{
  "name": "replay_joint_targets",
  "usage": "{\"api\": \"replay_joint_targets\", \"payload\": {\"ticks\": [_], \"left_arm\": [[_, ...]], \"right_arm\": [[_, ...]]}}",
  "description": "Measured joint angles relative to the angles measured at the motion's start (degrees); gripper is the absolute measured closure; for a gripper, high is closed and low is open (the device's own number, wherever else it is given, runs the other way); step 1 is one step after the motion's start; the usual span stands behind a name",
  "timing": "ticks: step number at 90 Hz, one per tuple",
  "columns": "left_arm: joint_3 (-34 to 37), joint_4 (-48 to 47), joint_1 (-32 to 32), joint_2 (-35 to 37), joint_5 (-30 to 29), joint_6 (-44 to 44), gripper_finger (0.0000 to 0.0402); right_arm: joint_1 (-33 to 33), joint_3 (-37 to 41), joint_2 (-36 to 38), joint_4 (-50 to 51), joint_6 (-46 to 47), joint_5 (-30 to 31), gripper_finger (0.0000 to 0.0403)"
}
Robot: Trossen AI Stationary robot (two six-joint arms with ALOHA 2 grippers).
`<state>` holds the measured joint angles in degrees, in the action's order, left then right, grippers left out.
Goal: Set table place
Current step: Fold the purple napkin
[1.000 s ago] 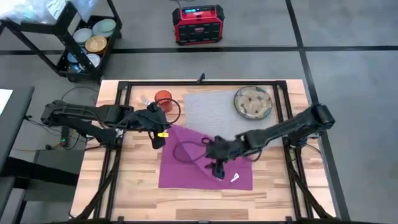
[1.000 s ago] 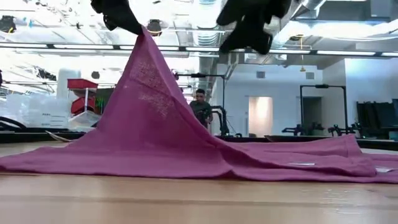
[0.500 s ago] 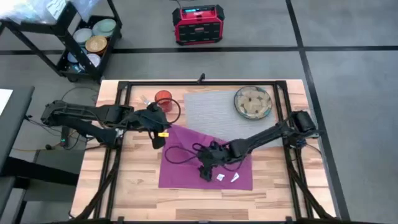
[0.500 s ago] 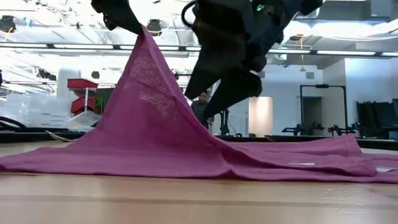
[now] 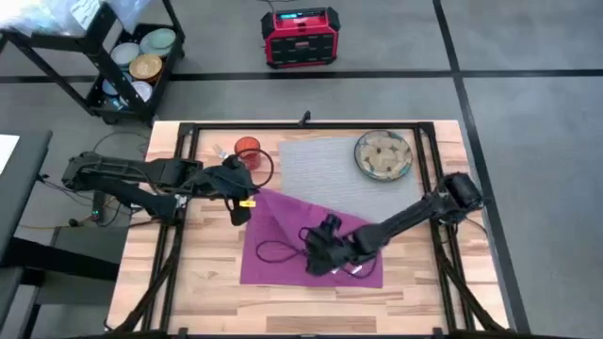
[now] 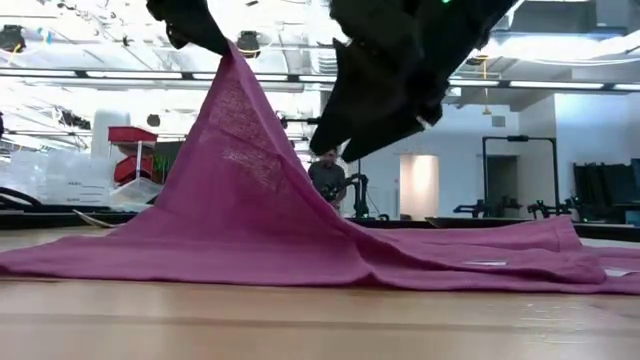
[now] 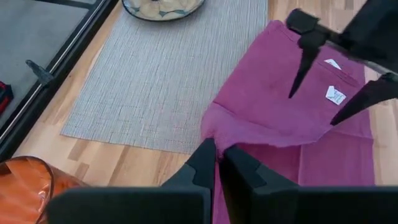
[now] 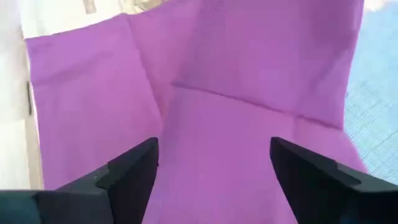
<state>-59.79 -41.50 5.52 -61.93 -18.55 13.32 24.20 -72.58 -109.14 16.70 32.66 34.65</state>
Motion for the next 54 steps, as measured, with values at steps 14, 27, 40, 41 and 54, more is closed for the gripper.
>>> {"api": "replay_joint_targets", "payload": {"ticks": [14, 27, 40, 41, 54], "left_arm": [[0.0, 0.01, 0.0, 0.0, 0.0, 0.0, 0.0401], [0.0, 0.09, 0.0, 0.0, -0.02, 0.02, 0.0401], [0.0, 0.13, 0.0, 0.0, -0.02, 0.63, 0.0401], [0.0, 0.13, 0.0, 0.0, -0.02, 0.63, 0.0401], [0.0, 0.26, 0.01, -0.04, -0.1, 0.63, 0.0401]], "right_arm": [[-2.69, 0.0, 0.03, -3.89, 1.12, -11.74, 0.0109], [-4.58, -0.01, -0.28, -11.35, 2.44, -26.99, 0.0109], [-1.38, 0.09, -1.21, -9.69, 4.6, -14.3, 0.0109], [-1.23, 0.09, -1.47, -9.61, 4.78, -13.33, 0.0109], [-1.28, 0.0, -3.31, -5.41, 8.19, -7.62, 0.0111]]}}
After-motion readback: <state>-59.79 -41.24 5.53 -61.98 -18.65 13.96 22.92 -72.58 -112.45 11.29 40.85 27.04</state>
